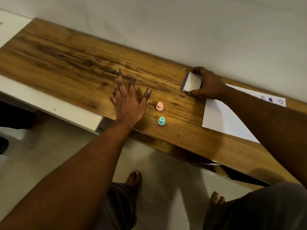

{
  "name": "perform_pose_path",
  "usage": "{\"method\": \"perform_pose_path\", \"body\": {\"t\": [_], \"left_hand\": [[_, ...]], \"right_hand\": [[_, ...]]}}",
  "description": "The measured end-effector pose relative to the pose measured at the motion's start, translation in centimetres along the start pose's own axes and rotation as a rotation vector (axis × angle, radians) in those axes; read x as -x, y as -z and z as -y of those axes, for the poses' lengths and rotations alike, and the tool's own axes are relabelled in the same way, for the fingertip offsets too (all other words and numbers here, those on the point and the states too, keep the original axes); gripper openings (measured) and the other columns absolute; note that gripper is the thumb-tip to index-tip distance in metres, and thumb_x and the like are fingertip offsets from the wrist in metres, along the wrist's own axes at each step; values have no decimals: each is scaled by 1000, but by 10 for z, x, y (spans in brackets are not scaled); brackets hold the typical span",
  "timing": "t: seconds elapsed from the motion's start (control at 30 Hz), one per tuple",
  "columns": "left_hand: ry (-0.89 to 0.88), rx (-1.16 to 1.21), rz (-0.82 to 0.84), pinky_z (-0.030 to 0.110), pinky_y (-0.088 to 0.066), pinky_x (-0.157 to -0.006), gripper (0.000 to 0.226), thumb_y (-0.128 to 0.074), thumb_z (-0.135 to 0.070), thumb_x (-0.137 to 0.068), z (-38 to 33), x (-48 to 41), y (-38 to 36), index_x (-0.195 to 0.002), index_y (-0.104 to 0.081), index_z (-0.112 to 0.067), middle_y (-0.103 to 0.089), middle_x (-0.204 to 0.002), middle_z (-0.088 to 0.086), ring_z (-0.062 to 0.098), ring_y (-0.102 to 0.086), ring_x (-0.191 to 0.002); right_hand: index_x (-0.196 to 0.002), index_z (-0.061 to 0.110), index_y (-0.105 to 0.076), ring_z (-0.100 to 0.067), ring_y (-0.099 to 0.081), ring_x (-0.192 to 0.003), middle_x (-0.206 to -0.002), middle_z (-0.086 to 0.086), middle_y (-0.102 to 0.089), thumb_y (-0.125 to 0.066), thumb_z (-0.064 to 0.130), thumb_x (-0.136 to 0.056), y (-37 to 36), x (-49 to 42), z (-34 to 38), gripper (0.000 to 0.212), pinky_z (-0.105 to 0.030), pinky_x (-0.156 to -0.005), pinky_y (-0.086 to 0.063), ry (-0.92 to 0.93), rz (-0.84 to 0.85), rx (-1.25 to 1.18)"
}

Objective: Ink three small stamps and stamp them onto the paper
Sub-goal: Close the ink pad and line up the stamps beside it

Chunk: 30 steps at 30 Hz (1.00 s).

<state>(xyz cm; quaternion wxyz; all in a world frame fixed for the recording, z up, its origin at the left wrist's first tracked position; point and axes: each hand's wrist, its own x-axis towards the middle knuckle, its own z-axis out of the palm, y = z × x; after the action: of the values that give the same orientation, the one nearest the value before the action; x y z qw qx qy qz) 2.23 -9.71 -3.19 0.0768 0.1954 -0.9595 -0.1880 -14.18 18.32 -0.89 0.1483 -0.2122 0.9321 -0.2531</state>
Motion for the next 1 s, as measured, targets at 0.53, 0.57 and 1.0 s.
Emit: {"method": "perform_pose_path", "body": {"t": [0.53,0.57,1.0], "left_hand": [[25,17,0,63,-12,-126,85,-27,-80,-100,4,1,5,-163,-34,-24,16,-177,12,36,-7,-163],[26,20,-2,62,-12,-125,84,-27,-79,-100,6,1,5,-163,-35,-24,16,-177,12,36,-8,-162],[52,36,-15,56,-15,-124,56,-42,-53,-107,14,-3,7,-156,-46,-25,9,-178,12,35,-17,-159]], "right_hand": [[-148,26,-46,-17,-50,-132,-148,3,-52,-86,44,-80,5,17,14,81,-37,-102,-50,69,-108,-199],[-144,27,-51,-13,-50,-129,-143,6,-56,-85,49,-80,4,22,23,76,-32,-99,-49,129,-146,-164],[-121,28,-70,-7,-63,-99,-114,9,-70,-73,41,-90,-53,22,96,34,-28,-82,-57,466,161,195]]}}
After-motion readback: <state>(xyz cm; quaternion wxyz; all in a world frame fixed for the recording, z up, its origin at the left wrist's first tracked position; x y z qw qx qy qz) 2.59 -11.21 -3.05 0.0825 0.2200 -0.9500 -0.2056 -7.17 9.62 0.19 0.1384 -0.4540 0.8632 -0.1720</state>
